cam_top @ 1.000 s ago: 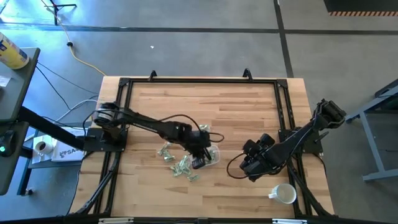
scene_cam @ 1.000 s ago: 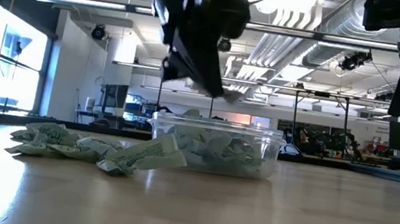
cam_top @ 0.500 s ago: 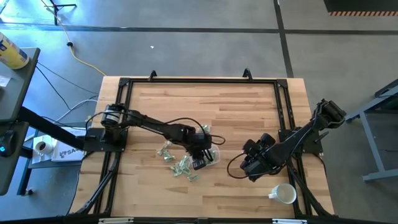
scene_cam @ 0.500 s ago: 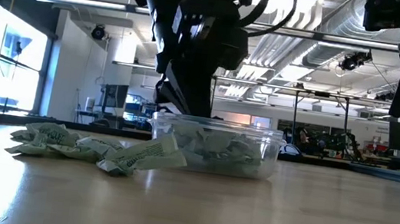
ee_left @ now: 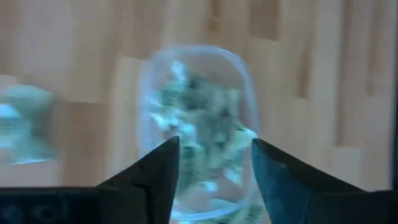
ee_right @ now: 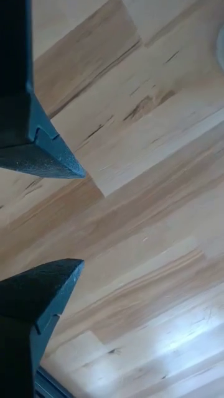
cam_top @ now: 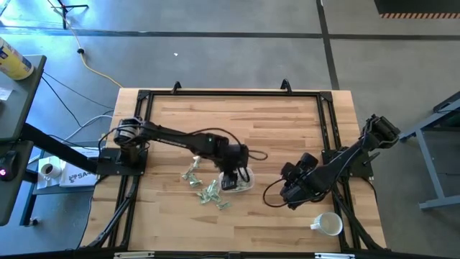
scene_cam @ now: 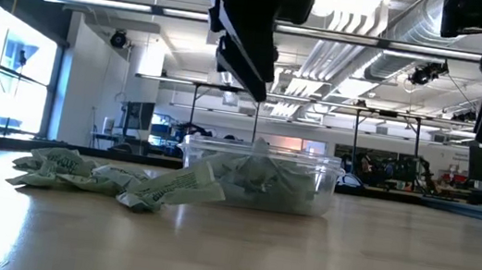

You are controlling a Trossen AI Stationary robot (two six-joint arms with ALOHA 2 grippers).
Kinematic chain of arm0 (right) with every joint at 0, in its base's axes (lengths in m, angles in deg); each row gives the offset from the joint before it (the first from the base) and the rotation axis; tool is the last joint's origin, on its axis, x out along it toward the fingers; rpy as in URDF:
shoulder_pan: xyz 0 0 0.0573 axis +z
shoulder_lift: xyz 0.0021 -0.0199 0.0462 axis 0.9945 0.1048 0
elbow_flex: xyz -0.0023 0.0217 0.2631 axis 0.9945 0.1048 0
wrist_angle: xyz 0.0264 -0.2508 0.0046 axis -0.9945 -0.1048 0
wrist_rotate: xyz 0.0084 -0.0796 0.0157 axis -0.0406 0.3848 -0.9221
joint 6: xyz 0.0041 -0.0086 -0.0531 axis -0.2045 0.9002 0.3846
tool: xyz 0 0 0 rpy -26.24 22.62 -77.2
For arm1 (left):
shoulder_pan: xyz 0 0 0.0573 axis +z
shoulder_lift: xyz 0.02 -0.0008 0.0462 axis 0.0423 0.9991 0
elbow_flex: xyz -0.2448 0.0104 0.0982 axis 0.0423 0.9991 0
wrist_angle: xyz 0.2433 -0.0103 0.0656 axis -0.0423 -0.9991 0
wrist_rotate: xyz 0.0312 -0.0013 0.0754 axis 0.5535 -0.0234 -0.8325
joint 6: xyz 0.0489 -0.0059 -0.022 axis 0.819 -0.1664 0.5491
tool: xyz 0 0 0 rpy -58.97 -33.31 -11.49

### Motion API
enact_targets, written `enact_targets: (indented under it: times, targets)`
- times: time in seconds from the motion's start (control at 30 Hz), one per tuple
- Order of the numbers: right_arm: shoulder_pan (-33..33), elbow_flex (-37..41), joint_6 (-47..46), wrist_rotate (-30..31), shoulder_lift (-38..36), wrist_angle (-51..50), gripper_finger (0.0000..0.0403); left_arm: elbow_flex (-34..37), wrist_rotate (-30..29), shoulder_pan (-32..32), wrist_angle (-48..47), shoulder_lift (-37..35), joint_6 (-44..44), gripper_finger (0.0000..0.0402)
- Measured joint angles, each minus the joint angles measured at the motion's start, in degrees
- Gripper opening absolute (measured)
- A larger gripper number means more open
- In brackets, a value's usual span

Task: Pick and place Stevia / Truvia into bins
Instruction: Put the stevia packet into the transparent bin

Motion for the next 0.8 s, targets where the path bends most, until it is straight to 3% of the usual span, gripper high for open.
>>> enact_targets:
  times: [0.23, 0.4, 0.8]
  targets:
    - [-1.7, 0.0, 2.2, 0.4, 0.0, -0.1, 0.0214, -2.7, -6.0, 8.0, -2.5, -0.1, 5.3, 0.0246]
    - [-2.6, 0.0, 0.5, 0.8, 0.0, -0.1, 0.0214, 0.0, -5.2, 13.8, -3.2, 1.9, 9.0, 0.0242]
    - [-2.9, 0.0, -5.6, 0.6, 0.0, -0.1, 0.0216, 2.9, -5.2, 14.7, 1.6, 9.1, 17.0, 0.025]
